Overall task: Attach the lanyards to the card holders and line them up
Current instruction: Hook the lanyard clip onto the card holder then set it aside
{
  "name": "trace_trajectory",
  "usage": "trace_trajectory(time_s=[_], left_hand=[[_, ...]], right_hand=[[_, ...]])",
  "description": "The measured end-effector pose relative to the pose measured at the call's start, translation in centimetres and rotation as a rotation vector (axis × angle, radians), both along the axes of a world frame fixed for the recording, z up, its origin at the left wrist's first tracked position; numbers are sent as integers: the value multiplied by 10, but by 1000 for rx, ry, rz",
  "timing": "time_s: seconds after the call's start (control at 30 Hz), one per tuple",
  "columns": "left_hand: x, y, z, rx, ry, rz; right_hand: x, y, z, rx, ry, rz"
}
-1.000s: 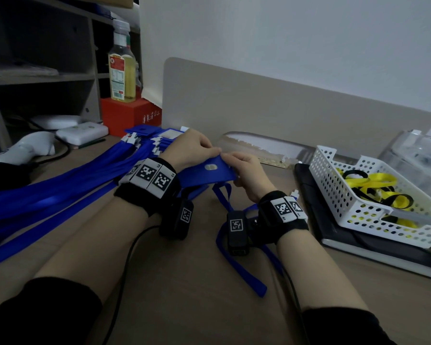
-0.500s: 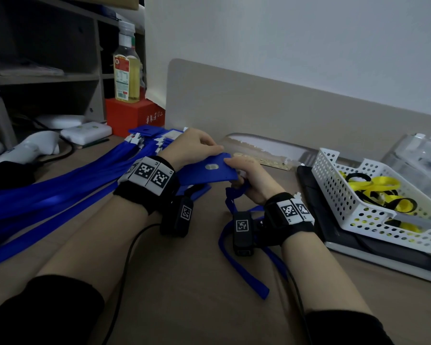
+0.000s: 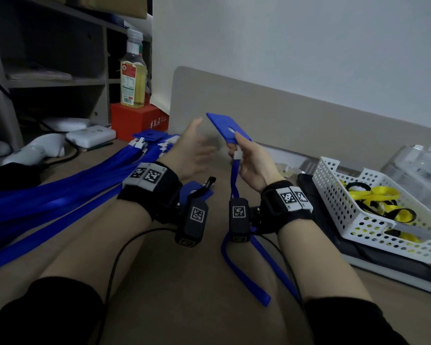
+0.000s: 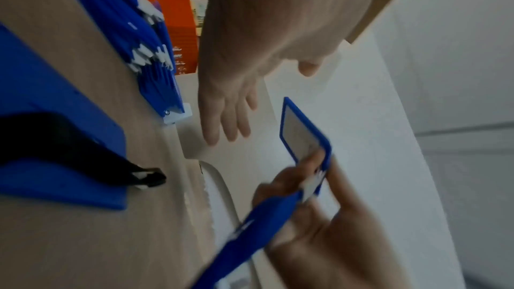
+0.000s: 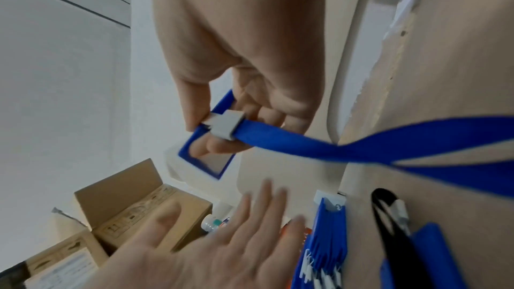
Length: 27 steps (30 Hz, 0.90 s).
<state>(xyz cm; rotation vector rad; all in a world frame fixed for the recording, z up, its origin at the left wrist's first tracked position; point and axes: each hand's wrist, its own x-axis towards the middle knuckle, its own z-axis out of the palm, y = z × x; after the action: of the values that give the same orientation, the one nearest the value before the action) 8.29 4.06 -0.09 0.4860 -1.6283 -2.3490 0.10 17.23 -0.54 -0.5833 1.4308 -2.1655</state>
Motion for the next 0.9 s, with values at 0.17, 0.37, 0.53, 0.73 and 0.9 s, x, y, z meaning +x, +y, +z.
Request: trace_trajectory(time_s=[0.17,0.37,0.53,0.73,0.9], left_hand=[[8,10,4,-145,-77,-198],[28,-5,12,-313,-105,-146],[51,-38,19,-433,-168,-23],[98,-84,29,-586,-292,152],[137,-121,32,-757,-448,246]], right_hand=[[-4,-17,16,-63,-33,-12],[-9,-34,17,-67,-104,-71],[-12,-62,17,50,-109,-85],[-17,-124,20,256,29,-112],[-21,-176,15,411,102,-148]])
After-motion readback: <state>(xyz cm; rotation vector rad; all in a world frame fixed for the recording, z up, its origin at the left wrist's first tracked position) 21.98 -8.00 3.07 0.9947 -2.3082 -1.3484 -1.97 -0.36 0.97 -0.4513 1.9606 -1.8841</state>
